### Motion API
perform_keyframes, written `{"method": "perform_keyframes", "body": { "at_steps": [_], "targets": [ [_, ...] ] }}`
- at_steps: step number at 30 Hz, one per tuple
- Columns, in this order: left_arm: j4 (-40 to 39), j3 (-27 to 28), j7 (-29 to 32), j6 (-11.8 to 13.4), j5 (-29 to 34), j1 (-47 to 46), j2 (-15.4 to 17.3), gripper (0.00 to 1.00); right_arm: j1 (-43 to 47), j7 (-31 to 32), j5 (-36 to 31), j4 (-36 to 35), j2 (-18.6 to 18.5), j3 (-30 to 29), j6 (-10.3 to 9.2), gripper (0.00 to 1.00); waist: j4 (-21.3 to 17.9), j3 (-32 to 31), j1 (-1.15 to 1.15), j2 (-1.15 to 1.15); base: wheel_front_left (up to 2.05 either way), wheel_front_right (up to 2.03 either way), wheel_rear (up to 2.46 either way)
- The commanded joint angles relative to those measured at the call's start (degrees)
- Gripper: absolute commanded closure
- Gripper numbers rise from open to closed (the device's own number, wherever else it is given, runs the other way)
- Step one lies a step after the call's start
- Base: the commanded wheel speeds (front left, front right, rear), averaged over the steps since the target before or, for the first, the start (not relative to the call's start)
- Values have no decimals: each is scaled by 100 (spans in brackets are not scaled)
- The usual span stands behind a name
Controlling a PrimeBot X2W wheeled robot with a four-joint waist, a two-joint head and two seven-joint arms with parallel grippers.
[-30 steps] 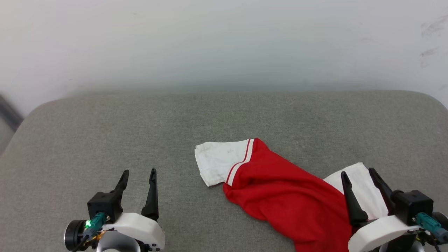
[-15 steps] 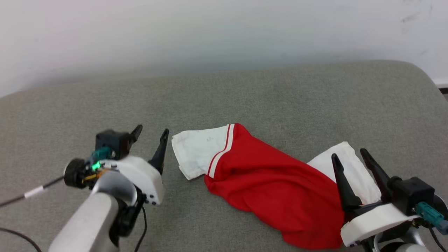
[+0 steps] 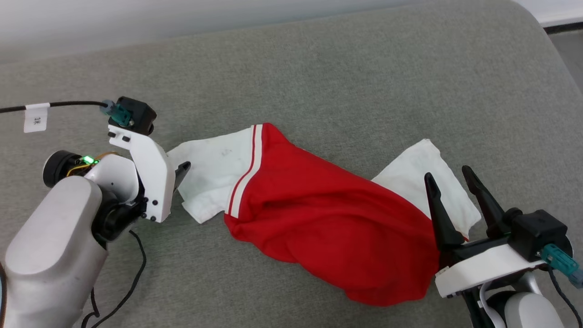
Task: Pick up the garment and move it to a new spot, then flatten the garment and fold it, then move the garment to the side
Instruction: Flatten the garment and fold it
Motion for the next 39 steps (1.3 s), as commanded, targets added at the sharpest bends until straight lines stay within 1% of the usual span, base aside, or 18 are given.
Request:
{"method": "perform_keyframes", "body": {
  "at_steps": [1, 2, 4, 7, 8, 10, 13, 18, 20, 22, 26, 27, 29, 32, 33, 35, 37, 39],
  "targets": [
    [107, -20, 175, -70, -117, -96, 32, 0, -119, -64, 63, 51, 7, 35, -2, 0, -210, 255, 0, 0, 0, 0, 0],
    [275, -76, 376, -124, -217, -128, 79, 0, -167, -123, 111, 146, 6, 70, -2, 0, -266, 331, 0, 0, 0, 0, 0],
    [460, -139, 556, -178, -346, -92, 66, 0, -226, -181, 134, 247, 7, 96, -2, 0, -310, 395, 0, 0, 0, 0, 0],
    [806, -343, 756, -223, -482, 90, -51, 0, -310, -267, 172, 402, 6, 122, -2, 0, -353, 441, 0, 0, 0, 0, 0],
    [860, -399, 758, -232, -500, 144, -103, 42, -328, -289, 175, 438, 6, 125, -2, 0, -358, 438, 0, 0, 0, 0, 0],
    [944, -472, 667, -253, -529, 246, -231, 100, -361, -303, 179, 493, 6, 108, -2, 0, -352, 417, 0, 0, 0, 0, 0],
    [1020, -446, 327, -159, -430, 337, -330, 100, -360, -298, 147, 556, 5, 38, -2, 0, -303, 329, 0, 0, 0, 0, 0],
    [959, -222, -552, 197, -173, 315, -341, 100, -333, -234, 62, 583, 7, -147, -2, 0, -108, 121, 0, 0, 0, 0, 0],
    [830, -87, -964, 371, -92, 313, -354, 100, -324, -185, 20, 605, 6, -267, -2, 0, 9, 31, 0, 0, 0, 0, 0],
    [638, -10, -1287, 490, -35, 348, -389, 100, -332, -114, 0, 639, 4, -412, -2, 0, 143, -63, 0, 0, 0, 0, 0],
    [185, 72, -1730, 681, 55, 577, -404, 100, -413, 102, -100, 777, 5, -744, -2, 0, 430, -243, 0, 0, 0, 0, 0],
    [46, 73, -1801, 714, 64, 635, -410, 100, -420, 170, -12, 808, 6, -811, -2, 0, 505, -276, 0, 0, 0, 0, 0],
    [-257, 86, -1899, 785, 79, 766, -394, 100, -476, 435, 74, 898, -4, -927, -2, 0, 626, -318, 0, 0, 0, 0, 0],
    [-724, 105, -2008, 910, 138, 948, -340, 100, -585, 1108, 340, 1114, -248, -1082, -2, 0, 797, -355, 0, 0, 0, 0, 0],
    [-887, 100, -2037, 962, 160, 1010, -330, 100, -641, 1372, 425, 1192, -415, -1156, -2, 0, 857, -352, 0, 0, 0, 0, 0],
    [-1210, 84, -2055, 1043, 209, 1117, -315, 100, -705, 2021, 722, 1340, -626, -1121, 0, 0, 967, -323, 0, 0, 0, 0, 0],
    [-1498, 86, -2076, 1117, 248, 1188, -270, 100, -810, 2694, 973, 1469, -857, -1207, -2, 0, 1054, -261, 0, 0, 0, 0, 0],
    [-1757, 64, -2057, 1172, 286, 1241, -261, 100, -940, 3268, 1168, 1533, -1008, -1294, -2, 0, 1145, -176, 0, 0, 0, 0, 0]
  ]
}}
